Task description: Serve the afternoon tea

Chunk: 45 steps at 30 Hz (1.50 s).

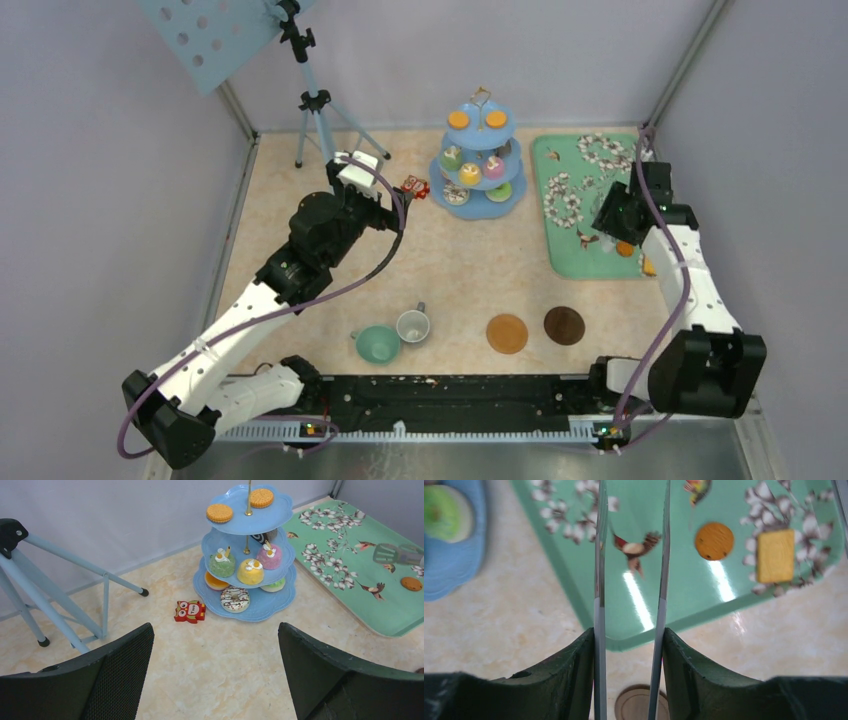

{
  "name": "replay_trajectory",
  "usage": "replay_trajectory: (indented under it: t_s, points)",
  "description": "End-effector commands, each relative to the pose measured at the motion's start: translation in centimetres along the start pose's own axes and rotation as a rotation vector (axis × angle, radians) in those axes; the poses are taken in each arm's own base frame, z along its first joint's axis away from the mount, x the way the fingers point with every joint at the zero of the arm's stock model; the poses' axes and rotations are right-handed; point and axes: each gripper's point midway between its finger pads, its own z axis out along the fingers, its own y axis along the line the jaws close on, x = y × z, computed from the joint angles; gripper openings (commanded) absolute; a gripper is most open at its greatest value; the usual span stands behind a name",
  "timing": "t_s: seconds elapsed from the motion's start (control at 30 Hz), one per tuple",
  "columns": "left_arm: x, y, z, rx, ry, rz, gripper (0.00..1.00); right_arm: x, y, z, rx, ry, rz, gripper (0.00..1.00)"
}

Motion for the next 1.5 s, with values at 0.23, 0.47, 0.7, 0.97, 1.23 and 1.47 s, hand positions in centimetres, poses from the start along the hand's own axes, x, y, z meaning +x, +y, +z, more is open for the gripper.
replay_trajectory:
  t_s: [0.23,0.47,0.7,0.97,1.23,1.47]
  points:
    - [-1.6,-0.1,0.1,0.007,-0.057,-0.020,0.99,1.2,-7.0,2.1,0.166,0.064,0.189,0.48]
    - [-1.6,-0.2,0.0,0.012,-0.058,-0.021,0.99,2.3,-8.3,2.3,0.217,0.101,0.180,0.49]
    - [-1.6,-0.3,0.1,0.016,-0.057,-0.022,0.99,3.3,-8.7,1.8,0.236,0.132,0.176,0.49]
    - [-1.6,-0.2,0.0,0.017,-0.056,-0.023,0.99,4.4,-9.0,1.8,0.256,0.158,0.182,0.49]
    - [-1.6,-0.3,0.0,0.020,-0.058,-0.024,0.99,5.2,-8.5,2.3,0.221,0.163,0.208,0.48]
    - [-1.6,-0.3,0.0,0.019,-0.059,-0.024,0.99,4.9,-7.8,2.4,0.182,0.149,0.219,0.40]
